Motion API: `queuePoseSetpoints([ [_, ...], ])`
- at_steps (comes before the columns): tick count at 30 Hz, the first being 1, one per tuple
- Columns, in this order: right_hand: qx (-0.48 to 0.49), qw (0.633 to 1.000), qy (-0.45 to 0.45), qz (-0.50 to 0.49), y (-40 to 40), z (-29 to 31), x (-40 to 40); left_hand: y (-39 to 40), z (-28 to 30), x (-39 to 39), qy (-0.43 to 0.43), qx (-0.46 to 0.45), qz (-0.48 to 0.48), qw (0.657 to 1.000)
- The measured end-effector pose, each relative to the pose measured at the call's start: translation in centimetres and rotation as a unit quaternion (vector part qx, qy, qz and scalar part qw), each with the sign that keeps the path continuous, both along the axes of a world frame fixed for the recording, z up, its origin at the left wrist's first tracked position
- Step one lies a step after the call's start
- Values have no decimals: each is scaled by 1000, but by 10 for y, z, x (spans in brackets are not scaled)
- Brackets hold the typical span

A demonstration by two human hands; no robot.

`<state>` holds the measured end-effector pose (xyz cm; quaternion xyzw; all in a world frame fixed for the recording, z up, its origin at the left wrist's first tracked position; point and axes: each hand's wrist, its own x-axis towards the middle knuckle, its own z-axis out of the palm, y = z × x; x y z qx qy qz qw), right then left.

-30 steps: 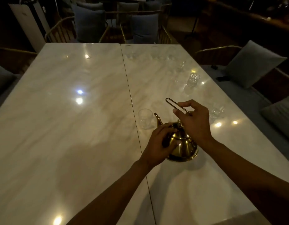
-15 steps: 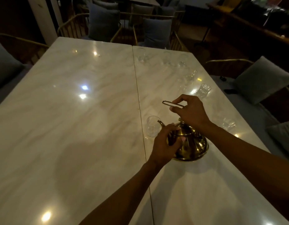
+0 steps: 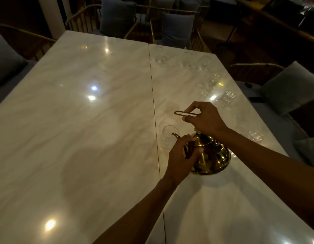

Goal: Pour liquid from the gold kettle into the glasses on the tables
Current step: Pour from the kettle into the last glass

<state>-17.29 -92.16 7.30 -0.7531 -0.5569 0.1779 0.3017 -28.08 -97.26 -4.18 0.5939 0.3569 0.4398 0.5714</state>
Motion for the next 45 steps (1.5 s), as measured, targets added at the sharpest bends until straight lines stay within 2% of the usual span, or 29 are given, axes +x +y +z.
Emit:
queuePoseSetpoints([
  [24,-31,997,-60,47,7,10,-4,-1,4,9,-14,-34,13,999],
  [45,-36,994,-87,54,5,22,-11,-2,9,11,-35,-18,15,999],
])
